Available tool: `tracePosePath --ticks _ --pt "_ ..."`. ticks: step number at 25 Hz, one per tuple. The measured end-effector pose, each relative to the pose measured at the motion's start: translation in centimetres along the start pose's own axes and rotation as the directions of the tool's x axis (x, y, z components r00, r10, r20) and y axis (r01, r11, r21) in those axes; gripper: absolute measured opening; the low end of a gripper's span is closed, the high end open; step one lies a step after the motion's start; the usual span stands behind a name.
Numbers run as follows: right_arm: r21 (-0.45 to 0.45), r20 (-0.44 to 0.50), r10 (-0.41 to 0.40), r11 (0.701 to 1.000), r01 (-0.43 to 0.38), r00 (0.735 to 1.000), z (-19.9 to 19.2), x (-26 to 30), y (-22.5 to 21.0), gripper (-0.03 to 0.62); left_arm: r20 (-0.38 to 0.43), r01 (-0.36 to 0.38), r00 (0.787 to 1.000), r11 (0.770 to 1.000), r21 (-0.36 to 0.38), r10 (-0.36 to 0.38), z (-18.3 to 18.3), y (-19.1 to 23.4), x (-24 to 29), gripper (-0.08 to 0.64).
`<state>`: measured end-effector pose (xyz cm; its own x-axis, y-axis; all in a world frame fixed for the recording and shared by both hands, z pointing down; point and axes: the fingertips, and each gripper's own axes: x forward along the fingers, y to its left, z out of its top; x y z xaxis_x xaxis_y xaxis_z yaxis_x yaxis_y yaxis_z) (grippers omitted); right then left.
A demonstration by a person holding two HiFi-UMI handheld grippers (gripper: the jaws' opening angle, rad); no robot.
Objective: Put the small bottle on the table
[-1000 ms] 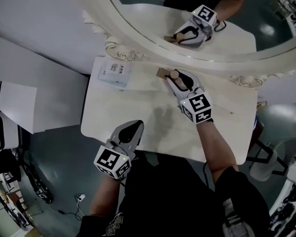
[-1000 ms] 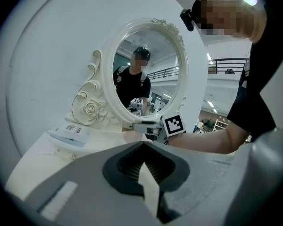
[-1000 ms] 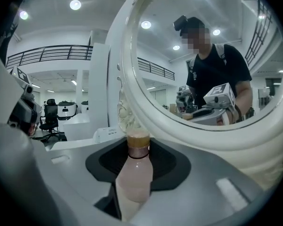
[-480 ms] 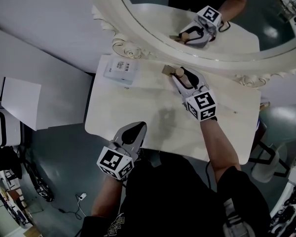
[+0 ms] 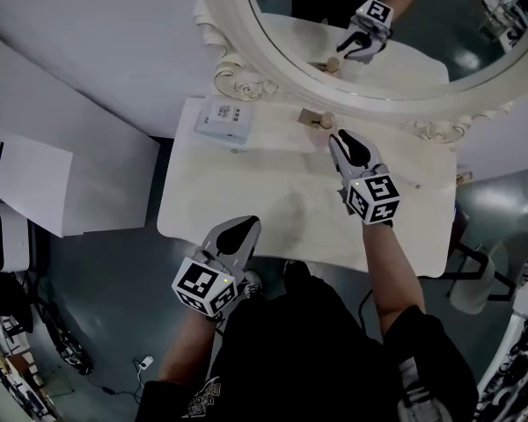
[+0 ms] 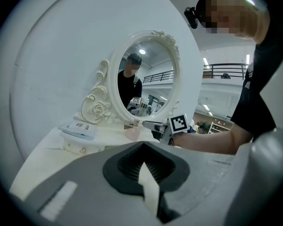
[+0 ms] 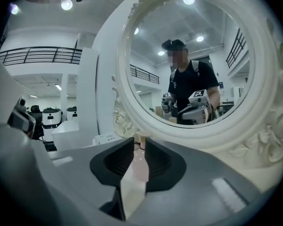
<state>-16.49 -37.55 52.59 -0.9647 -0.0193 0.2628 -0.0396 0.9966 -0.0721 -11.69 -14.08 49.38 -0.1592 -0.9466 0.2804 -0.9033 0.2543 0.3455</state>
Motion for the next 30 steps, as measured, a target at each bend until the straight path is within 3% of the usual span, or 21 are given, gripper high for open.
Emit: tracePosePath --ticks 3,15,23,30 --pt "0.024 -0.009 -0.036 0.999 0.036 0.999 -0.1 -2.1 1.7 0.023 0.004 0.016 1.000 1.000 -0.009 -0.016 -0.4 0.2 -1.8 0.002" --pt "0.140 -0.035 -0.028 0.990 0.033 0.999 -1.1 -10.1 11.5 0.023 -0.024 0.055 0.998 0.998 0.027 -0.054 -2.8 -0.1 -8.6 0.002" --pt "0.141 -0.052 -0.059 0.988 0.066 0.997 -2.9 -14.9 18.2 0.023 -0.065 0.148 0.987 0.988 0.046 -0.145 -5.1 -1.8 -11.5 0.000" --pt "0.142 -0.067 -0.086 0.985 0.095 0.994 -4.1 -19.3 21.6 0.023 -0.081 0.204 0.976 0.979 0.005 -0.203 -6.5 -3.6 -12.2 0.002"
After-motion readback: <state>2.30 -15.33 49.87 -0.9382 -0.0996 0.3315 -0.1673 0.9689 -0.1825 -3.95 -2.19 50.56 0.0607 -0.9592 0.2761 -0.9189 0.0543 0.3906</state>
